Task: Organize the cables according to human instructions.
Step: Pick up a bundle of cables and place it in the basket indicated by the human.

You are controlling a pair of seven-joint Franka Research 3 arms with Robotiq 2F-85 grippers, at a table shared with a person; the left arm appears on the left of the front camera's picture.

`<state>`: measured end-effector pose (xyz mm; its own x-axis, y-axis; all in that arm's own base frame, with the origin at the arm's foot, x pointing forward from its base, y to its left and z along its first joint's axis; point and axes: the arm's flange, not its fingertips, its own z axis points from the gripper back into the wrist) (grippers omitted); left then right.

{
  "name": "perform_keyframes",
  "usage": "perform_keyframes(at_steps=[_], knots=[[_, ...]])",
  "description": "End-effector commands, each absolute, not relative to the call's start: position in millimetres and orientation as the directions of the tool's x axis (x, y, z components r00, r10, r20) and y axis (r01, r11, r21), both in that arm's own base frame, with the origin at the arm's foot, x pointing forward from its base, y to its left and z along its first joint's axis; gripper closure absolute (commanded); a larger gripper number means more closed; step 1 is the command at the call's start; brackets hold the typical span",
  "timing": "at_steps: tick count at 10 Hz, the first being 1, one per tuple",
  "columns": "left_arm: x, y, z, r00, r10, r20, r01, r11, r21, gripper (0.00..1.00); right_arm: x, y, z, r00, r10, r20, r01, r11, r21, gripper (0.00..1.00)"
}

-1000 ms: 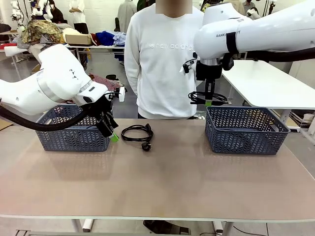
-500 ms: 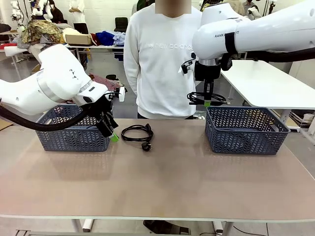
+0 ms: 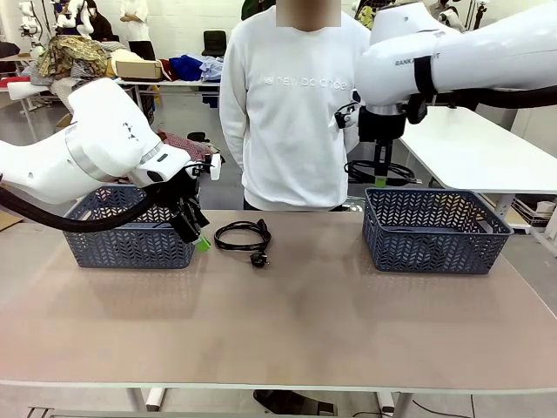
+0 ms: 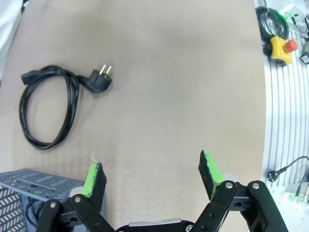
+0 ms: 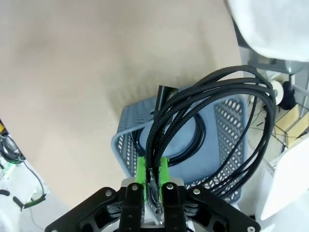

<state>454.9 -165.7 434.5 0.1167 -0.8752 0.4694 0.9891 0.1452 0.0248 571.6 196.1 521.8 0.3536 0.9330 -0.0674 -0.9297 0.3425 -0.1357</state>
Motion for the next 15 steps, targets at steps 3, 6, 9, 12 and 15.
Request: perform_keyframes(at_steps=[3,6,9,12,15], knots=[[455.7,-164.6,435.5,0.118,-0.875,0.47,0.989,0.146,0.025,0.0,538.7,155.6,500.6,0.391,0.919,-0.055,-0.905,0.374,-0.203,0.88],[455.7,-164.6,435.5,0.118,-0.875,0.47,0.989,0.146,0.025,0.0,545.0,129.9,486.9,0.385,0.923,-0.024,-0.899,0.368,-0.237,0.88],[455.7,-164.6,435.5,0.118,-0.875,0.47,0.989,0.146,0.025,0.0,558.7,105.4,471.5,0.295,0.955,0.006,-0.937,0.291,-0.195,0.88],[455.7,-164.6,435.5,0.118,-0.875,0.47,0.989,0.146,0.025,0.0,562.9,96.7,458.4,0.252,0.968,-0.004,-0.952,0.247,-0.179,0.88],[455.7,-164.6,435.5,0.118,-0.875,0.47,0.989,0.146,0.025,0.0,570.3,93.0,441.9,0.237,0.971,-0.024,-0.958,0.23,-0.173,0.88]])
